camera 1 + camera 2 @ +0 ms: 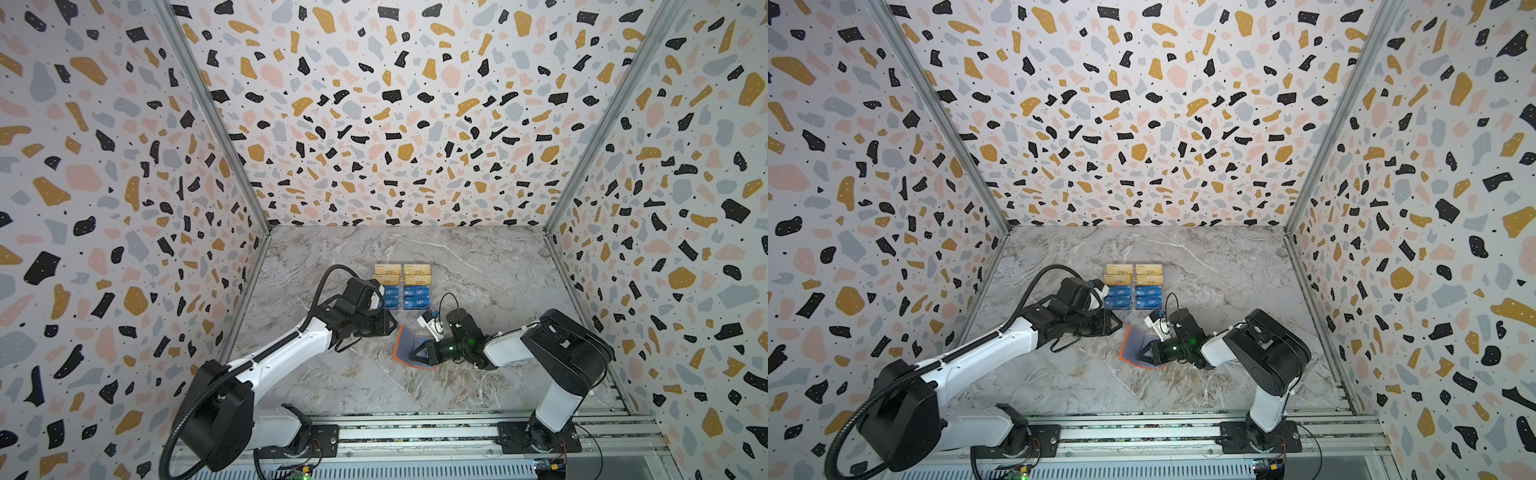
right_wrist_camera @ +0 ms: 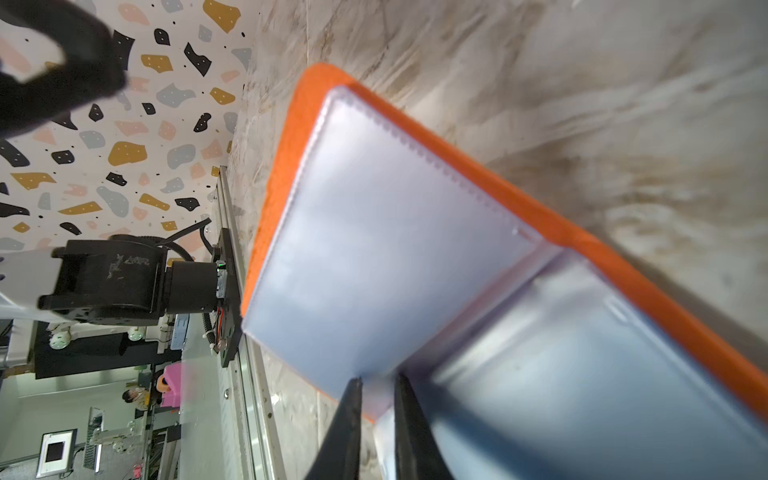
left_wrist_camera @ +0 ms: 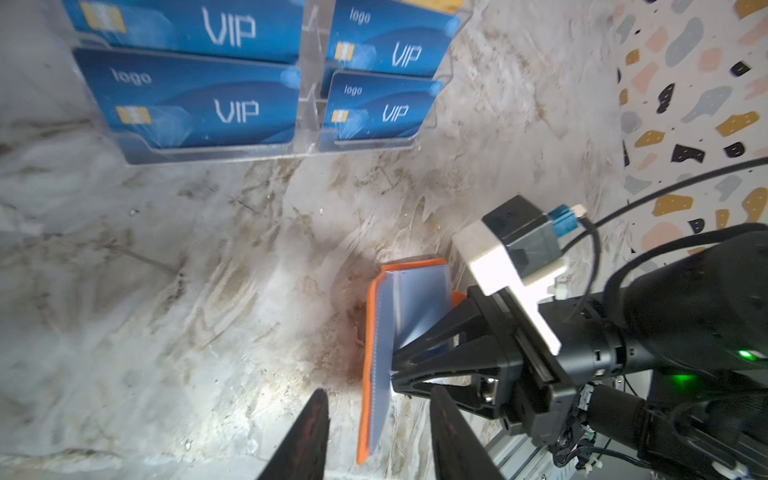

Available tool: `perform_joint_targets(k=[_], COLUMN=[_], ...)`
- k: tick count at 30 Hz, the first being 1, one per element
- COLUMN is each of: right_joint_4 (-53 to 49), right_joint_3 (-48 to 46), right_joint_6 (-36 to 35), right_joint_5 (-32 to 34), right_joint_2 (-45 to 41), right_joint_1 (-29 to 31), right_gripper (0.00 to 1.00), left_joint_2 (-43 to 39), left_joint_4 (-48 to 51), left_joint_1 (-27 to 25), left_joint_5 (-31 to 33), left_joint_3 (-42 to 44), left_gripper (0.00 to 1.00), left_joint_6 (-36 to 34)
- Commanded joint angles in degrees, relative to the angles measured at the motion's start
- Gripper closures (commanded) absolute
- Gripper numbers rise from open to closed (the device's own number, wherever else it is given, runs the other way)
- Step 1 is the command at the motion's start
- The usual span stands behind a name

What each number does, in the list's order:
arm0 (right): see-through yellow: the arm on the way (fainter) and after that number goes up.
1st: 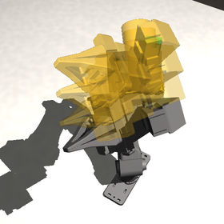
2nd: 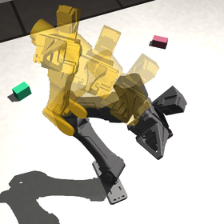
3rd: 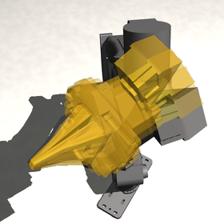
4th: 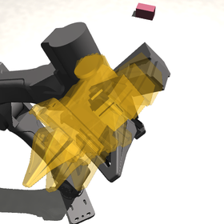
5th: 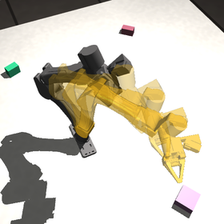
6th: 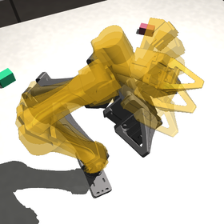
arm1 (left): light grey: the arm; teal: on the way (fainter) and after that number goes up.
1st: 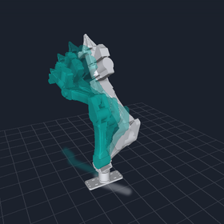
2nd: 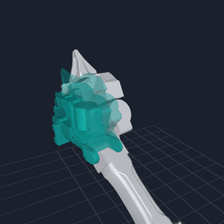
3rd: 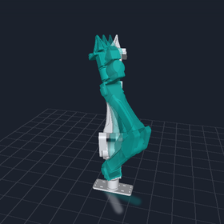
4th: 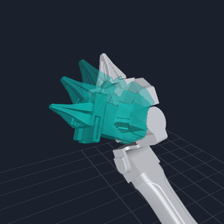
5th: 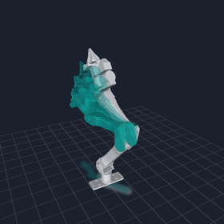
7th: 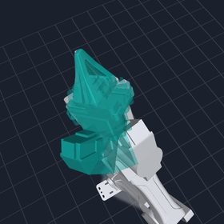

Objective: Put the credit cards into the card holder

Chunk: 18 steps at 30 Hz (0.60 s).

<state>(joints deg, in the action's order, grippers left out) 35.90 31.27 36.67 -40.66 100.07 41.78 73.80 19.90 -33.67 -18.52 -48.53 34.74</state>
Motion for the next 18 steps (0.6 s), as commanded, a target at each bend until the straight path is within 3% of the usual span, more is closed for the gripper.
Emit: perform_joint_targets(k=[1,7,18], right_joint_4=[-2.9,-4.3,-3.6], right_joint_3=[2.3,2.8,2.0], right_joint_6=[-1.3,-2.3,-2.2], right_joint_5=[1.9,1.7,1.7], right_joint_2=[0.8,1.9,2.8], right_joint_1=[0.6,0.8,1.0], right_gripper=[0.82,0.82,0.81], left_joint_2=[-1.0,4.3,15.4], left_joint_4=[-1.4,-9.5,-16.0], left_joint_1=[-2.6,-5.0,-4.9], left_joint_5=[-0.7,-2.1,-6.1], left_joint_3=[-1.7,-1.2,1.1], left_gripper=[0.60,0.67,0.70], left_joint_6=[3.4,5.0,2.3])
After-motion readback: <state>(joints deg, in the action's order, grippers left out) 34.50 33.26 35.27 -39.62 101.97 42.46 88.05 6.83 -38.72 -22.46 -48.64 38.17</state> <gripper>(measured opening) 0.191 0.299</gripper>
